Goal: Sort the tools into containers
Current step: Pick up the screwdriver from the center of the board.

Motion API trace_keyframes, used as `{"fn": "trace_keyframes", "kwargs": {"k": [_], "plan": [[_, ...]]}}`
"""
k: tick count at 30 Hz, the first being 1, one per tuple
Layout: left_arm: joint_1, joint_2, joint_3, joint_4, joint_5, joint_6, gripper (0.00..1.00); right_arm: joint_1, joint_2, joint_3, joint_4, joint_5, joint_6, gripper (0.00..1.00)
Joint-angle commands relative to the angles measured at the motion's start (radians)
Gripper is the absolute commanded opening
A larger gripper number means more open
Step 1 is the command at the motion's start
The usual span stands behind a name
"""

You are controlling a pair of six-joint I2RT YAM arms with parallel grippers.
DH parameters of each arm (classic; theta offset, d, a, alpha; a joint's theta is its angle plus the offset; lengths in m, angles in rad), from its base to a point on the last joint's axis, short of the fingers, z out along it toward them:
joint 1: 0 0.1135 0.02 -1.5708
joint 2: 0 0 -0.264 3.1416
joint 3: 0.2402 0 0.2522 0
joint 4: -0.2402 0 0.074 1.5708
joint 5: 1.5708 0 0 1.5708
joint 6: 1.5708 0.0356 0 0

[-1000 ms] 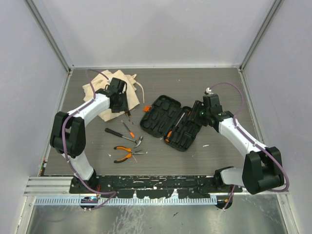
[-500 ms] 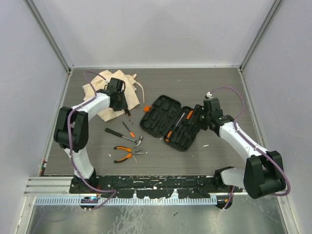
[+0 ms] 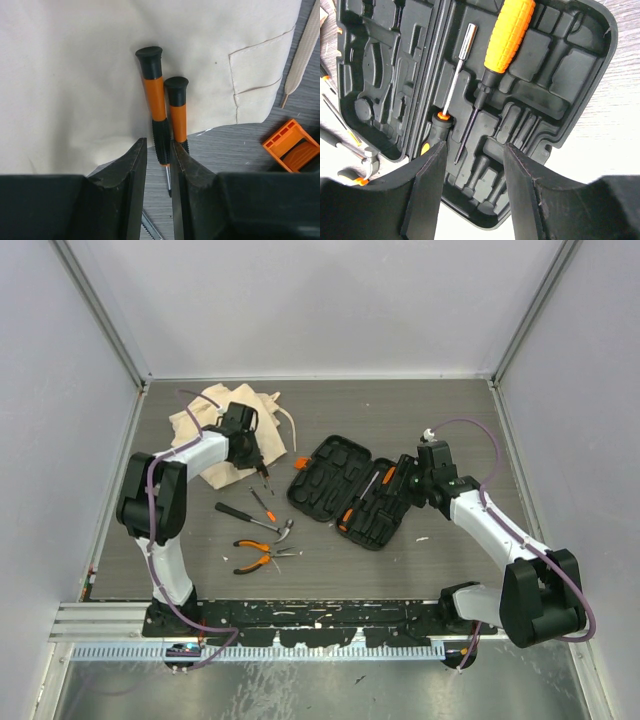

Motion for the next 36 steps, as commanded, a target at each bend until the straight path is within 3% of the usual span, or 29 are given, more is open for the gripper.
{"fn": "trace_keyframes", "kwargs": {"k": [1,9,14,25,30,34,36], "plan": [[0.01,0.009,0.01,0.088,0.029,-0.023,0.26,0.001,-0.012,0.012,0.037,-0.015,0.013,0.55],[0.01,0.063,0.037,0.062,0.025,-0.033,0.23,0.001,0.0,0.012,0.037,-0.016,0.015,0.54],[0.009,0.059,0.036,0.057,0.03,-0.032,0.13,0.001,-0.002,0.013,0.037,-0.014,0.018,0.54],[-0.011,-0.199,0.026,0.025,0.085,0.088,0.0,0.001,-0.107,0.023,0.064,0.056,0.086,0.53],[-0.06,-0.312,0.037,0.033,0.278,0.22,0.0,0.0,-0.23,-0.024,0.203,0.095,0.113,0.54],[-0.122,-0.369,0.056,0.015,0.33,0.259,0.0,0.0,-0.338,-0.116,0.47,0.07,0.067,0.58],[-0.129,-0.397,0.039,0.054,0.437,0.275,0.0,0.0,-0.397,-0.197,0.662,0.027,0.025,0.59]]}}
